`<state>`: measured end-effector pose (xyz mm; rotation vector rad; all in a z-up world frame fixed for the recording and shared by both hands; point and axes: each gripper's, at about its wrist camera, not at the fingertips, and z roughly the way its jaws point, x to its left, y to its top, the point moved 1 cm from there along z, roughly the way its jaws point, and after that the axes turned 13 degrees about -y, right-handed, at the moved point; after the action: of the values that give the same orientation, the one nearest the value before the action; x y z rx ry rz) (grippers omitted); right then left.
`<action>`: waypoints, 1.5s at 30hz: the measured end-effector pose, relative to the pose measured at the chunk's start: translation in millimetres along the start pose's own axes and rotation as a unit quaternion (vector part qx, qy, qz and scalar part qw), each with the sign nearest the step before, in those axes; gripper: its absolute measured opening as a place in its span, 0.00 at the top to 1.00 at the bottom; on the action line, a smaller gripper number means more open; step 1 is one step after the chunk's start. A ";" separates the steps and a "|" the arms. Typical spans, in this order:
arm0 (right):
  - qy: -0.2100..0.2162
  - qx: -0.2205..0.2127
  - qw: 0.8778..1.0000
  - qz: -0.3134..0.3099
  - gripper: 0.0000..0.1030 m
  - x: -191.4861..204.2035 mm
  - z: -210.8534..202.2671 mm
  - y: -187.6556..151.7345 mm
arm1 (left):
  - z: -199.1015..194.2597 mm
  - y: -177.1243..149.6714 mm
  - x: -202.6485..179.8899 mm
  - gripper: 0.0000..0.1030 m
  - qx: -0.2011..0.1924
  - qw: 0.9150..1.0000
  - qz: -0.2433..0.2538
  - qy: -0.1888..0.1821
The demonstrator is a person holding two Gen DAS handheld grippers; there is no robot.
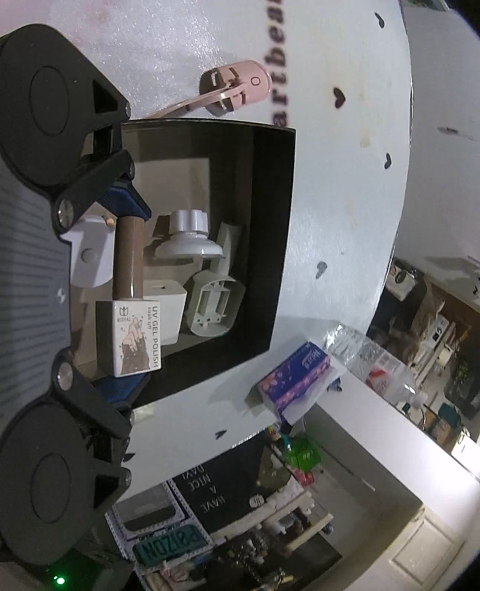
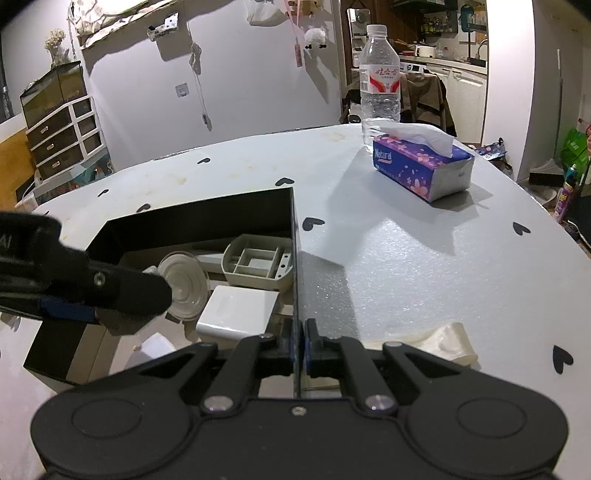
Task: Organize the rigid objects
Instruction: 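Carry the UV gel polish box into the black box and release it, then move the left gripper to the wooden block and grasp it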
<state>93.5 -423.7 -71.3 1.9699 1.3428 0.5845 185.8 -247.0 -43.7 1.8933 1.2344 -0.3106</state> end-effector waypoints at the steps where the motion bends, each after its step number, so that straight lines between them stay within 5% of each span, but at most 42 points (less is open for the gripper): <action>1: 0.000 0.000 1.000 0.000 0.94 -0.1 0.1 0.0 | -1.5 -0.4 0.4 0.16 -0.002 1.000 -0.005 0.003; 7: 0.000 0.000 1.000 0.000 0.94 -0.1 0.3 0.1 | -6.2 0.9 0.6 0.08 -0.002 0.999 -0.031 -0.030; 20: 0.001 0.000 1.000 0.000 0.94 -0.1 0.3 0.0 | -8.1 -6.2 -5.9 0.08 0.012 1.000 -0.013 -0.024; 37: 0.001 -0.001 1.000 0.000 0.94 0.1 -0.2 0.4 | -44.7 -24.1 -18.0 0.00 -0.014 0.999 0.053 0.003; 45: 0.001 -0.002 1.000 -0.001 0.94 0.6 -1.2 1.0 | -73.6 -39.1 -8.4 0.00 -0.051 0.993 0.097 0.050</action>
<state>93.5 -423.0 -69.7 1.9648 1.3440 0.5889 132.3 -190.6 -12.8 1.9409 1.0980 -0.0487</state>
